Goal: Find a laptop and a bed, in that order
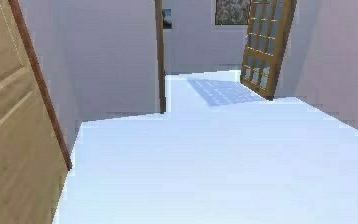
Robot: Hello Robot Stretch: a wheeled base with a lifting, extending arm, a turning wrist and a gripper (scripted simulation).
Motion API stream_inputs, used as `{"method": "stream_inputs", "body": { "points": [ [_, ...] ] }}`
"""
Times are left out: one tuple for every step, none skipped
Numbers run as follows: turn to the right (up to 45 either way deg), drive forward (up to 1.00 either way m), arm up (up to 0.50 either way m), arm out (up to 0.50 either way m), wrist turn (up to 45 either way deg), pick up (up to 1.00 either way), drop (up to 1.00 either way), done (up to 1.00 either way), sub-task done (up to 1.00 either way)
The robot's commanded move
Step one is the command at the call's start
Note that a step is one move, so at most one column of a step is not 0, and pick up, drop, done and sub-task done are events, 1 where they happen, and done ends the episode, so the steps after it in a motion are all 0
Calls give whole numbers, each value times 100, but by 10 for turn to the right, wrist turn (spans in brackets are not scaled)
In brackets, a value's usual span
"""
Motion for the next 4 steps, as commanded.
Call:
{"method": "stream_inputs", "body": {
  "points": [
    [120,0,0,0,0,0,0,0,0],
    [0,100,0,0,0,0,0,0,0],
    [30,0,0,0,0,0,0,0,0],
    [0,100,0,0,0,0,0,0,0]
  ]
}}
